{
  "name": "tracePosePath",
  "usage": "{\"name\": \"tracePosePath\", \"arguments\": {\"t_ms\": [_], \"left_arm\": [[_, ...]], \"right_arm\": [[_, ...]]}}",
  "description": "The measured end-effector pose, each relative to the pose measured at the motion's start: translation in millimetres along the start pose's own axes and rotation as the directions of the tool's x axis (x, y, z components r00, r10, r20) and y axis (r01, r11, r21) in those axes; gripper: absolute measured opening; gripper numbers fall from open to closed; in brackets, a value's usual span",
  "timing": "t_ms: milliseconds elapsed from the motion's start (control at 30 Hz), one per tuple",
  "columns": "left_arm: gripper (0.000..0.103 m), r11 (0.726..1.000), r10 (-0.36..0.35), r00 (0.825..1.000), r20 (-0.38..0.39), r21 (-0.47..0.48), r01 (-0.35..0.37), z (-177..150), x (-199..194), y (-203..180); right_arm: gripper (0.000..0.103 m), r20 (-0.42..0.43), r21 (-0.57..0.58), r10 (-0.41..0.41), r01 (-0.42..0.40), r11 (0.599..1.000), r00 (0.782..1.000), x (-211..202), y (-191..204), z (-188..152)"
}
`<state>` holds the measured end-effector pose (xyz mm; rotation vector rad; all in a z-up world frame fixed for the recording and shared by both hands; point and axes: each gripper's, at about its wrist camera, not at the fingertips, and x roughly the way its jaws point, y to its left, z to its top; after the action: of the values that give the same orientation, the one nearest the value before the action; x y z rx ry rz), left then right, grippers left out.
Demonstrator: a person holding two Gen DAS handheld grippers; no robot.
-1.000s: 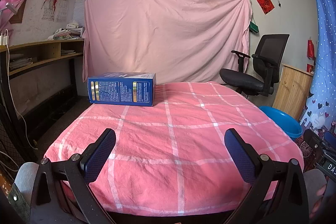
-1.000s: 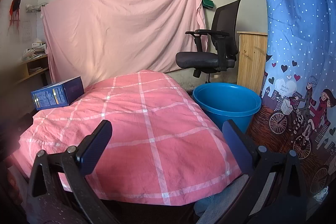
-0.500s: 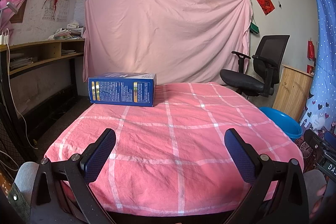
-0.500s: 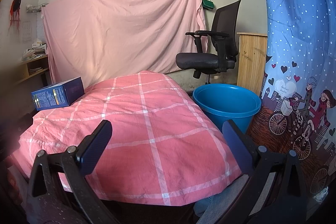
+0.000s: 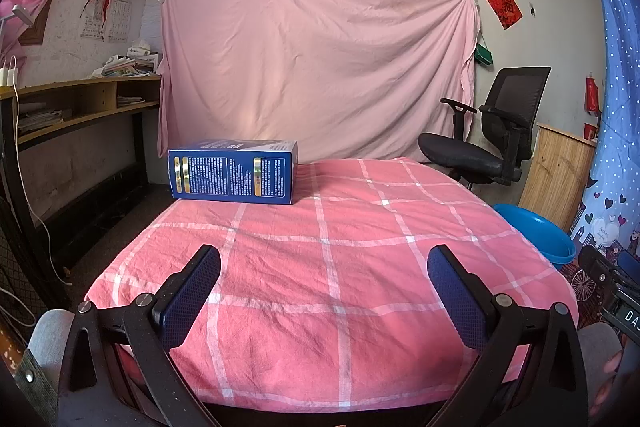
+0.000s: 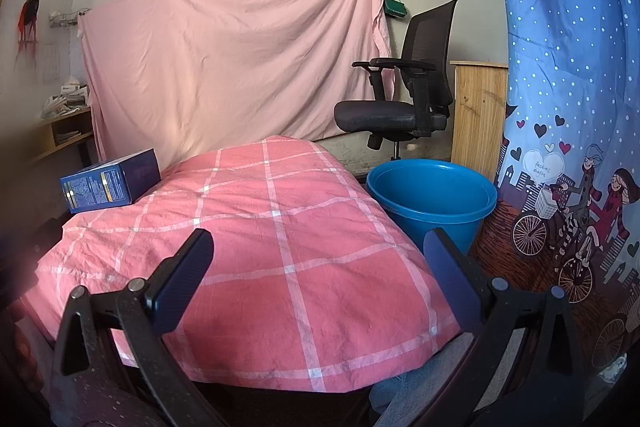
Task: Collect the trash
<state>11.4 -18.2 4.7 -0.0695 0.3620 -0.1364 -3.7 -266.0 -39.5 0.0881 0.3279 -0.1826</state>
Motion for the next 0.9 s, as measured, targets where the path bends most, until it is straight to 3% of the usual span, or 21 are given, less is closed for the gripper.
{"name": "tracePosePath", "arguments": {"t_ms": [900], "left_arm": [[0.102,0.999,0.009,0.999,0.039,0.037,-0.010,-2,-10,-15]], "right_arm": [[0.103,0.012,0.006,-0.011,0.011,1.000,1.000,-2,5,1]]}}
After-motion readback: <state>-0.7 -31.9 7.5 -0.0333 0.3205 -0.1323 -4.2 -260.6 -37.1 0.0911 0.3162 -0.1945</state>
